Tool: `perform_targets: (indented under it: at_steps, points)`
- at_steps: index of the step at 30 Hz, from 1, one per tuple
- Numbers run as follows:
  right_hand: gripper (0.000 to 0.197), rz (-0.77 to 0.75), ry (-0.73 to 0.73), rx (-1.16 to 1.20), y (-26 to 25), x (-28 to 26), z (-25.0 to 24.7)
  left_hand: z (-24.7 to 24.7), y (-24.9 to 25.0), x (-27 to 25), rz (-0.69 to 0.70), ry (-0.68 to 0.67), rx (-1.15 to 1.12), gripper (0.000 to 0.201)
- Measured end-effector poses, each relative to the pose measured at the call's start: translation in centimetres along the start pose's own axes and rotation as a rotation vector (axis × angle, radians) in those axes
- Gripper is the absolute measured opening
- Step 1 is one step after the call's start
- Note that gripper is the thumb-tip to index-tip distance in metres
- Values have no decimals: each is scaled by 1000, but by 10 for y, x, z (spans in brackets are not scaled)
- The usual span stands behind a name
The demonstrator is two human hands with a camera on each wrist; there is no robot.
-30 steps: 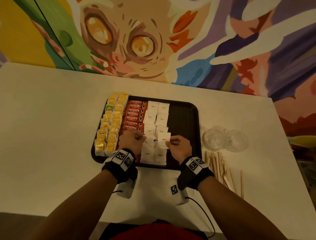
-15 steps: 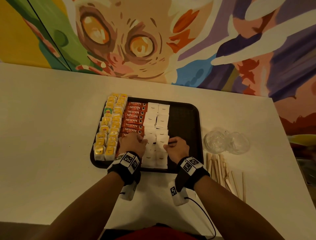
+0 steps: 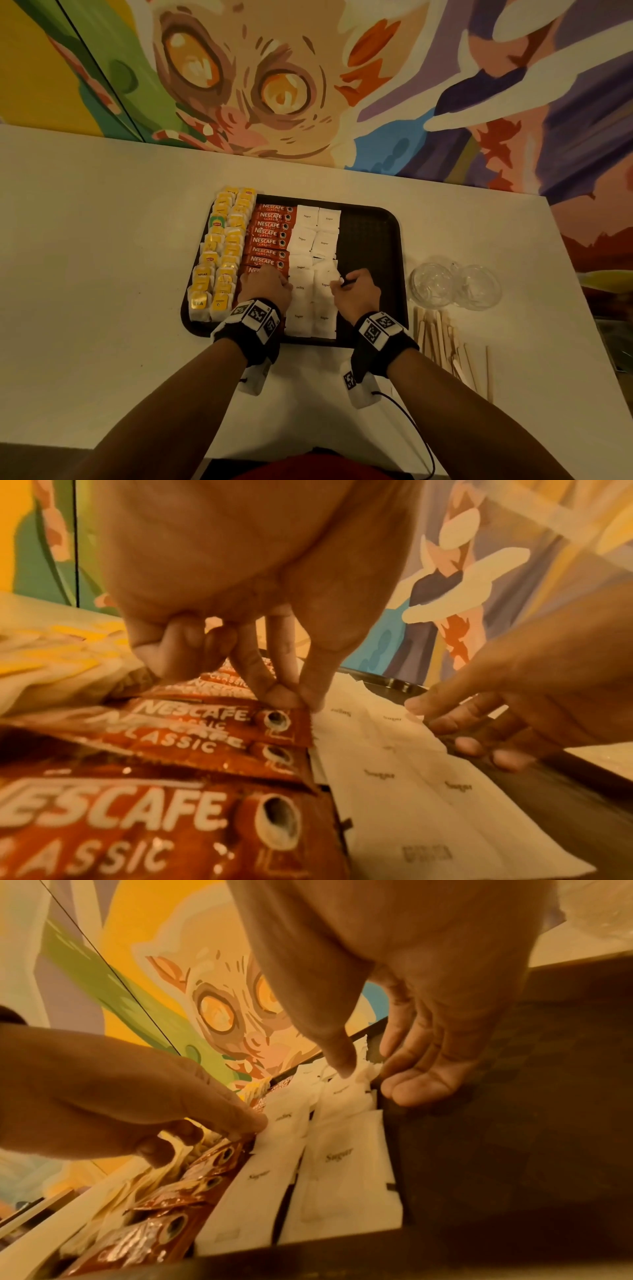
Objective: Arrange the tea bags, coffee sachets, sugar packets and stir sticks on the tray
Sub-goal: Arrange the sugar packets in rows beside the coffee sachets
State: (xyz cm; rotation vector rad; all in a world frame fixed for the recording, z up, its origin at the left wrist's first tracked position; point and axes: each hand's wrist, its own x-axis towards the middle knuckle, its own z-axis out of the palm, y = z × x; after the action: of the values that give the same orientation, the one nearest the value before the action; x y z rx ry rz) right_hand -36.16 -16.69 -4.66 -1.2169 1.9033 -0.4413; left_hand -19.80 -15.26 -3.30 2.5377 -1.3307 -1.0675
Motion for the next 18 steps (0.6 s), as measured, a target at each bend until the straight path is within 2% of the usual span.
perform_targets:
  at_steps: [4,8,13,16,18]
  points:
    - [20,-10,11,-81,-4,6,0,1,0,2,11,37,89,33]
    - [20,0,-29,-97,-7,11,-6,0,2,3,58,63,139,30]
    - [20,9,-81,-67,-5,13,-14,4,7,6,258,88,110,19]
    - [21,25,-56,-4,-4,12,-12,13,7,13,378,41,171,28]
    - [23,42,-18,35,-3,10,-11,17,8,15,400,14,235,34]
